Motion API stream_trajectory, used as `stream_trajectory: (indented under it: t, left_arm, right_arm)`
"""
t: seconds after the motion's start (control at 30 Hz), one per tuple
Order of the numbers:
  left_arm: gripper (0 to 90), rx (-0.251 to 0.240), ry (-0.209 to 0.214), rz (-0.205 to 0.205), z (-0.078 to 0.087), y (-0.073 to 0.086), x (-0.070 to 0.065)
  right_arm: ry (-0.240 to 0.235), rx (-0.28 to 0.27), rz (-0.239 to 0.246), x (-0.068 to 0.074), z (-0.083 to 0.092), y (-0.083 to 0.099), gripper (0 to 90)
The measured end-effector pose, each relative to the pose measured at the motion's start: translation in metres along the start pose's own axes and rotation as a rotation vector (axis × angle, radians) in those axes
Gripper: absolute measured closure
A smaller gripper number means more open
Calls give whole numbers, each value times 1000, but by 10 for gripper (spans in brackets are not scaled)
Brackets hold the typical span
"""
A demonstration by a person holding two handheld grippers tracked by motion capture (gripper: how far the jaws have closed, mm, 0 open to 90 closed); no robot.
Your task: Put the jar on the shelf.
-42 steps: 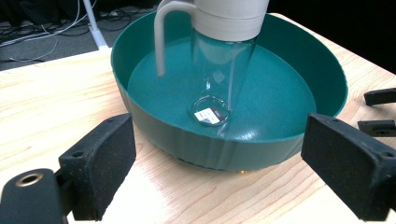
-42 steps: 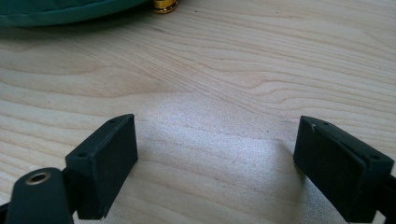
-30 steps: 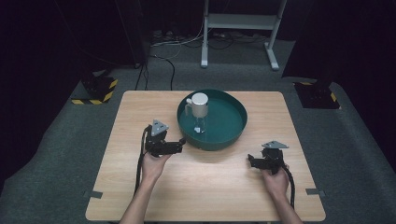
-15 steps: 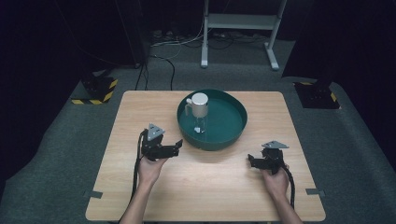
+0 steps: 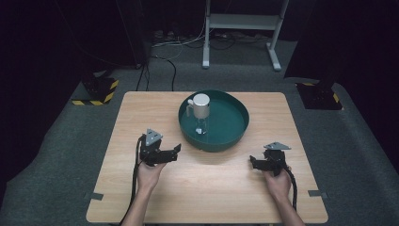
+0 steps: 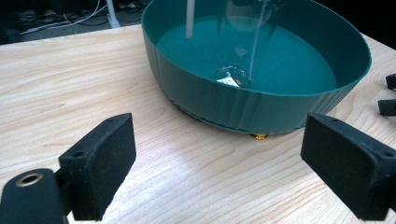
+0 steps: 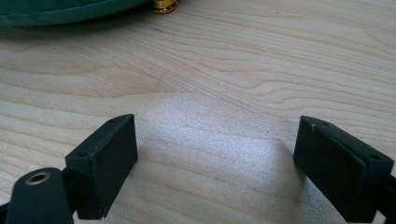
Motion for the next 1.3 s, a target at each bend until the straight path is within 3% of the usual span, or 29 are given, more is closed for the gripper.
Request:
stream_trajectory:
  t: [0.67, 1.3]
  left_arm:
    - [112, 28, -12, 11, -1, 18, -2]
    - [112, 68, -8, 6, -14, 30, -9]
  right_arm:
    - [0, 0, 1, 0, 0, 0, 132]
    - [1, 0, 0, 0, 0, 0, 133]
Point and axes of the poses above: each handheld gripper's, and its own axes: z roughly backward along the jaws, y roughly out of its underside, x roughly to its left, the point moved 8 cm from there along -z, roughly forward along the jaws, and after that the axes turned 13 degrees about -z, right-handed, at the moved point
